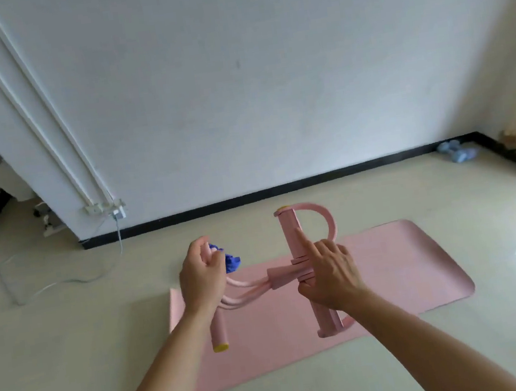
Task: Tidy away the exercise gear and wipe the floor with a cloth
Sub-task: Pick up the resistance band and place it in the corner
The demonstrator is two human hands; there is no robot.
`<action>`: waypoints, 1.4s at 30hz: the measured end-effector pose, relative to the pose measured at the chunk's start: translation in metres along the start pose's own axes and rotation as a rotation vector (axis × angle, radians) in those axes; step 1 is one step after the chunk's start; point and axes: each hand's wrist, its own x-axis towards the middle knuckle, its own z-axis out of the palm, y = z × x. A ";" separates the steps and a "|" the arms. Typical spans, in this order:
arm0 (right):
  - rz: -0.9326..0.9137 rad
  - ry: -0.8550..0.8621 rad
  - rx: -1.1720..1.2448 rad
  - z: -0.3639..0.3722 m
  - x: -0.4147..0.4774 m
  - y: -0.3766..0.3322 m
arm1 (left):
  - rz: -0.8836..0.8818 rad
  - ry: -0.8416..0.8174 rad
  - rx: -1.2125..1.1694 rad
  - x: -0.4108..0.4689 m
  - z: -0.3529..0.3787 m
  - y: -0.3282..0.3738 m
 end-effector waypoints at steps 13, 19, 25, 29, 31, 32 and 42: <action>0.426 0.236 -0.075 -0.167 -0.139 0.330 | 0.323 -0.310 -0.073 -0.127 0.324 0.216; 0.539 0.281 -0.105 -0.227 -0.185 0.475 | 0.310 -0.427 -0.103 -0.184 0.464 0.299; 0.571 0.277 -0.120 -0.242 -0.165 0.614 | 0.368 -0.598 -0.066 -0.188 0.599 0.356; 0.596 0.245 -0.116 -0.230 -0.125 0.716 | 0.376 -0.663 -0.091 -0.167 0.704 0.388; 0.592 0.230 -0.128 -0.230 -0.098 0.769 | 0.372 -0.670 -0.094 -0.151 0.760 0.411; 0.595 0.221 -0.135 -0.234 -0.084 0.797 | 0.374 -0.671 -0.088 -0.142 0.787 0.426; 0.691 0.278 -0.163 -0.313 0.011 1.060 | 0.477 -0.686 0.012 -0.072 1.041 0.587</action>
